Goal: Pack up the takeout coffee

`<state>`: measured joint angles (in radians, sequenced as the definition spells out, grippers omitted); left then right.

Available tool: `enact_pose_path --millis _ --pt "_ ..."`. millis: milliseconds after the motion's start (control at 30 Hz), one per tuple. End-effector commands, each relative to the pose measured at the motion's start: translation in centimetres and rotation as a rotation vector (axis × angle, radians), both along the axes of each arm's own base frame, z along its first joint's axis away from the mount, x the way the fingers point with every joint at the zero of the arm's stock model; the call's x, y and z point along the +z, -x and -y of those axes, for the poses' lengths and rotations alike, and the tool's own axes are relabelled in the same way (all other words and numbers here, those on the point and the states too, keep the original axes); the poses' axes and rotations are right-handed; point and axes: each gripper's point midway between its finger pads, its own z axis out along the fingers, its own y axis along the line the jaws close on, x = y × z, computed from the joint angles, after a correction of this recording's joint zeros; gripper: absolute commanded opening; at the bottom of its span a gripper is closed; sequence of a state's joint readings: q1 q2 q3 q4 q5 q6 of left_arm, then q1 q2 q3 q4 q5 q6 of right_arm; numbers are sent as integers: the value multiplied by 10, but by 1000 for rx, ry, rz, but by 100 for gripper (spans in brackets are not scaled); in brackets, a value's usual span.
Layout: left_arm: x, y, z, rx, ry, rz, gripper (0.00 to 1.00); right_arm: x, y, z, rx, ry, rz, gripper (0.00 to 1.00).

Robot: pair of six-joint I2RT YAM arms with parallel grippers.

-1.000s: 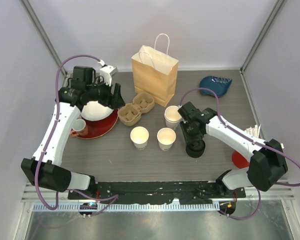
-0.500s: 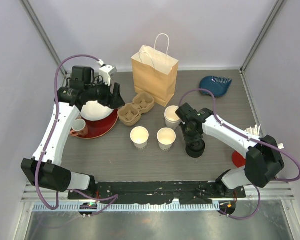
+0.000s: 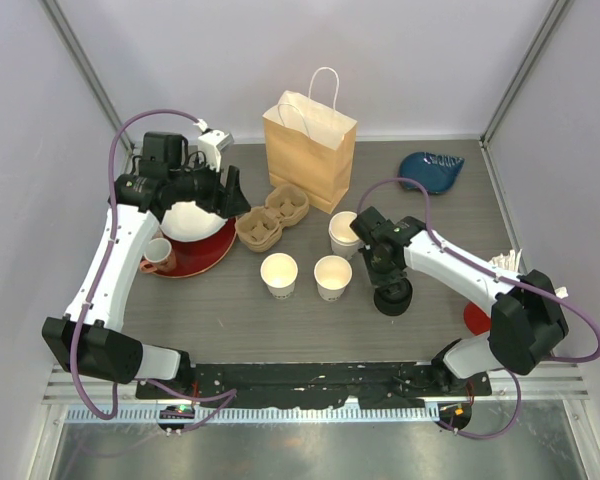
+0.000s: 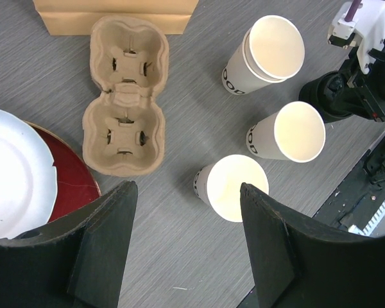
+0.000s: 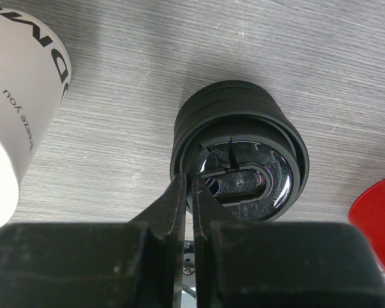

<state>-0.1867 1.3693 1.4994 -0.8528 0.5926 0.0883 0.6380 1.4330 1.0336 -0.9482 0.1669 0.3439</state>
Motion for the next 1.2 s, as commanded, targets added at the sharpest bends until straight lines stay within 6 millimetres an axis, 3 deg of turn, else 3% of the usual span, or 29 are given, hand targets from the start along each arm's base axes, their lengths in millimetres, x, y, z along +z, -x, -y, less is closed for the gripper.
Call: enact_pose_path --millis 0,267,533,733,967,1100,1167 --pt "25 -2 1 -17 24 85 69 22 -8 1 -9 -10 75 1" --pt "25 -2 1 -19 25 87 69 42 -16 -1 -27 -35 141 1" --pt "22 -2 3 -24 36 74 69 43 -15 1 -31 -38 149 1" --pt "21 0 10 -27 87 33 69 58 -20 0 -43 -67 199 1" --pt "13 2 17 -40 120 -15 68 40 -8 -5 -38 -104 113 1" --pt "6 11 35 -67 135 -58 65 51 -16 5 -77 -88 171 1" --pt "6 22 58 -108 148 -83 62 61 -19 9 -95 -98 203 1"
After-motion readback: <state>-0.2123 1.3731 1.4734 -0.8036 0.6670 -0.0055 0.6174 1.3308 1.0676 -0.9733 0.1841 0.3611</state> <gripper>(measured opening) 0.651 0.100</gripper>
